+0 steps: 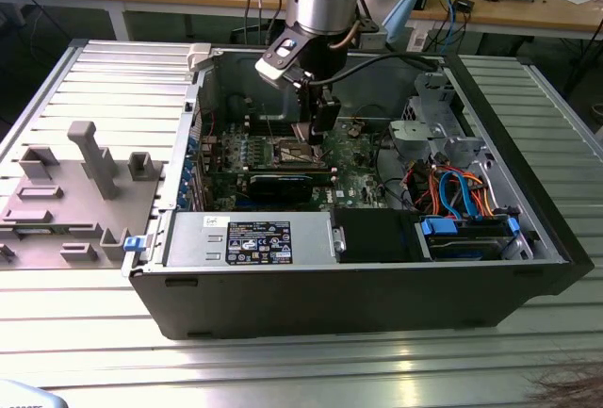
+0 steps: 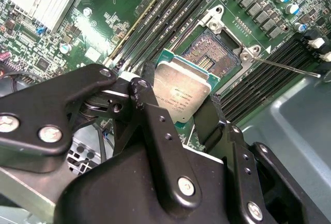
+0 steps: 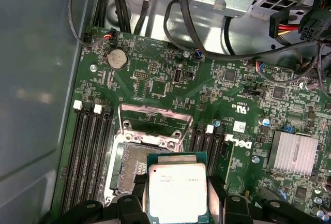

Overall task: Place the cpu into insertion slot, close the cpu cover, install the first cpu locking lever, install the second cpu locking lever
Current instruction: 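Place the cpu into insertion slot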

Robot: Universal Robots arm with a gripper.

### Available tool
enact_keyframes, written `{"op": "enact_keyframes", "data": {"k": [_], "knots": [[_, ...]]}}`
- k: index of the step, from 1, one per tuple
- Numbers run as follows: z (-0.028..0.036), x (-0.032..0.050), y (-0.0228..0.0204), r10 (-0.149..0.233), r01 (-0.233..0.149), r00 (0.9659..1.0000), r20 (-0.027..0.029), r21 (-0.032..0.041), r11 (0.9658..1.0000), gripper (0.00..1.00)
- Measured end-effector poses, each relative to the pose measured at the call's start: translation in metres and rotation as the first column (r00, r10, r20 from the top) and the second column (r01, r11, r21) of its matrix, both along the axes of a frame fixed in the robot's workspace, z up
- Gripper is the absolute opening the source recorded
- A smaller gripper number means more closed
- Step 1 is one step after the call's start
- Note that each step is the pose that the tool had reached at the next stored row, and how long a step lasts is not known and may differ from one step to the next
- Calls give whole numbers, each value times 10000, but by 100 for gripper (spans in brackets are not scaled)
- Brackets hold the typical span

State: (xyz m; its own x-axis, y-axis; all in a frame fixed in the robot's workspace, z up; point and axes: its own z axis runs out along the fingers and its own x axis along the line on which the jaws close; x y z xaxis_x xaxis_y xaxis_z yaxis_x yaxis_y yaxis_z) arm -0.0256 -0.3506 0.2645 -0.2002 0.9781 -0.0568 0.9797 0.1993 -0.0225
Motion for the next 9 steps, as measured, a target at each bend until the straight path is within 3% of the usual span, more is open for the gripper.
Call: {"op": "enact_keyframes", "data": {"k": [9], "knots": [[-4,0,0,-223,223,9998,0,0,9998,55]]}}
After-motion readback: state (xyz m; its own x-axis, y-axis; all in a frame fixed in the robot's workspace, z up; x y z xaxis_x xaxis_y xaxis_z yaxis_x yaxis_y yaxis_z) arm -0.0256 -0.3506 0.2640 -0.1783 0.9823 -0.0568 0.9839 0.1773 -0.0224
